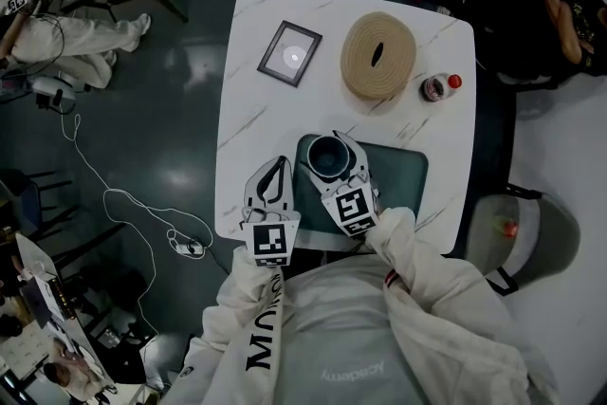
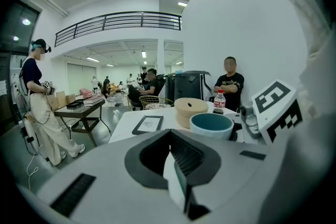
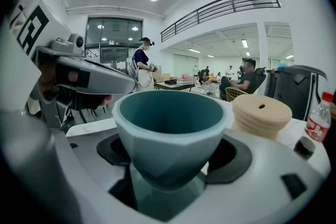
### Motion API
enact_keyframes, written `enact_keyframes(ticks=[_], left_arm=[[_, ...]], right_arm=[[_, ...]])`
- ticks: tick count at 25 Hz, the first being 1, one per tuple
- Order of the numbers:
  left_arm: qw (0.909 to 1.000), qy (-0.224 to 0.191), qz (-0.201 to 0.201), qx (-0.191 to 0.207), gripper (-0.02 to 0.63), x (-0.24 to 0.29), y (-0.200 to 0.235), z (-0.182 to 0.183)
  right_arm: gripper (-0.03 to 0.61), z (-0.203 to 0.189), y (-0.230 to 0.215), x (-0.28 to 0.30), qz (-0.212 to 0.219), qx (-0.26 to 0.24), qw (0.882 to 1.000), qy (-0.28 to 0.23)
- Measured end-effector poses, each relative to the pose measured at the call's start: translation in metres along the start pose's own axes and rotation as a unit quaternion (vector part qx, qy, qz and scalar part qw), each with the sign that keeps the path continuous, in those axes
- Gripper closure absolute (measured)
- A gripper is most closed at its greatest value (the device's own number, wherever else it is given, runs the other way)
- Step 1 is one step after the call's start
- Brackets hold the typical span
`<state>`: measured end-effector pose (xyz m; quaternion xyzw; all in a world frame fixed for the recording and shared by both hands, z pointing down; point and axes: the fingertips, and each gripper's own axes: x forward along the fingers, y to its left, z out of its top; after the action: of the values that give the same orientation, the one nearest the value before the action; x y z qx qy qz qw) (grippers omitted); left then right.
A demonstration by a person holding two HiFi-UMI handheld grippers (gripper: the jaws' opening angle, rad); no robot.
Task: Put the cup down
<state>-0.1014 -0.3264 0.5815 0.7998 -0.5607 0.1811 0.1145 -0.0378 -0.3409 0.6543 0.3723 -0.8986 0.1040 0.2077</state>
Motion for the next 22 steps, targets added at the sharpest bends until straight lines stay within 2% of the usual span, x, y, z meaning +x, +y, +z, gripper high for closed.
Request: enact_keyframes(ticks=[15,22], left_arm=[[0.9999,0.011,-0.002,-0.003,0.603,-0.002,-0.003,-0.009],[0.9999,0.014,-0.005,-0.006,0.603,0.000,-0.004,-0.011]], right_arm=[[0.189,-0.012,0.007,0.019,0.007,-0.024,1.000,0.008],[0.189,-0.015,0.008,0.017,0.006,-0.019,1.000,0.014]])
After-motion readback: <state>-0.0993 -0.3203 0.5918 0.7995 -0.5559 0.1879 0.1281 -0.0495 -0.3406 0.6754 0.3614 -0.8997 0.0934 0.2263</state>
